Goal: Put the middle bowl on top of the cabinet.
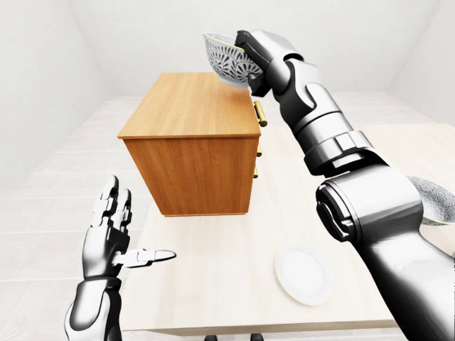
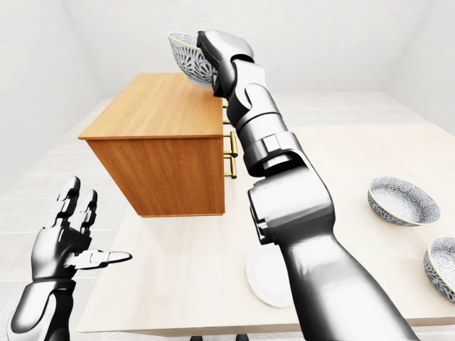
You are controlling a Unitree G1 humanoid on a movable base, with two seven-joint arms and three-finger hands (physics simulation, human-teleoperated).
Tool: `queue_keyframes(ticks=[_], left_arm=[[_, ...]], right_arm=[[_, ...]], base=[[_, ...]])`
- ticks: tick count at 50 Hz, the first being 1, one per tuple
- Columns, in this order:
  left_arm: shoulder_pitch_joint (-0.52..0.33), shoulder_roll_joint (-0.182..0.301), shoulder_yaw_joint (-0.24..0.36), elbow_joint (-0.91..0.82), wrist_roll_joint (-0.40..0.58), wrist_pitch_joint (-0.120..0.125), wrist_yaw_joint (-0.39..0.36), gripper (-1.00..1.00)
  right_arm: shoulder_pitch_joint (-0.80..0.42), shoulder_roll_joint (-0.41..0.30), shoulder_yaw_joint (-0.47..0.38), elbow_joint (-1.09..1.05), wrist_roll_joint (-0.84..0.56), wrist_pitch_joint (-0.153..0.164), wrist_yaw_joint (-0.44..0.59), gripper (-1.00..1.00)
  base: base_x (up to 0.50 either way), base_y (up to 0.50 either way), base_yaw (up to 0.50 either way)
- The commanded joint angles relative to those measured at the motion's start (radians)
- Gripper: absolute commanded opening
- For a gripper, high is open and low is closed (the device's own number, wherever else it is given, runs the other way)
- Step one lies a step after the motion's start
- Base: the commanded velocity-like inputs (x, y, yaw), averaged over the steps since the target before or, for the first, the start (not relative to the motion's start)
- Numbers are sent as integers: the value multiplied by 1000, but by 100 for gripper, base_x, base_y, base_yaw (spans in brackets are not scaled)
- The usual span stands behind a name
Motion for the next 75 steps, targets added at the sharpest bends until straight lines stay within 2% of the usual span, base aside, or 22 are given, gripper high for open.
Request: queue_keyframes(ticks=[1, 4, 7, 10, 17, 26, 37, 46, 50, 54, 62, 75], left_arm=[[23, -12, 12, 1, -4, -22, -22, 100], [24, -11, 12, 9, 7, -31, -25, 100], [34, -11, 16, -20, 3, -19, -29, 100], [54, -17, 20, -45, -2, -19, -43, 100], [87, -33, 25, -46, 7, -58, -79, 100], [95, -47, 30, -46, 25, -73, -102, 100], [89, -55, 32, -47, 37, -70, -109, 100], [74, -54, 35, -22, 46, -77, -108, 100], [76, -56, 29, -13, 52, -89, -110, 100], [69, -53, 30, -4, 53, -87, -109, 100], [70, -53, 25, 14, 56, -104, -109, 100], [78, -54, 22, -4, 57, -100, -108, 100]], right_arm=[[-36, 38, 2, 29, -2, 0, -57, -100], [-41, 43, 5, 29, -8, 0, -59, -100], [-50, 56, 12, 25, -18, 0, -55, -100], [-56, 66, 14, 25, -25, 0, -55, -100], [-53, 87, 12, 37, -30, 0, -70, -100], [-45, 95, 11, 48, -37, 0, -84, -100], [-34, 108, 17, 54, -54, 0, -106, -100], [-15, 120, 25, 63, -72, 0, -135, -100], [-16, 128, 25, 62, -77, 0, -135, -100], [-20, 131, 23, 63, -78, 0, -137, -100], [-20, 141, 22, 63, -84, 0, -140, -100], [-15, 144, 24, 63, -93, 0, -138, -100]], base=[[0, 0, 0], [0, 0, 0], [0, 0, 0], [0, 0, 0], [0, 0, 0], [0, 0, 0], [0, 0, 0], [0, 0, 0], [0, 0, 0], [0, 0, 0], [0, 0, 0], [0, 0, 0]])
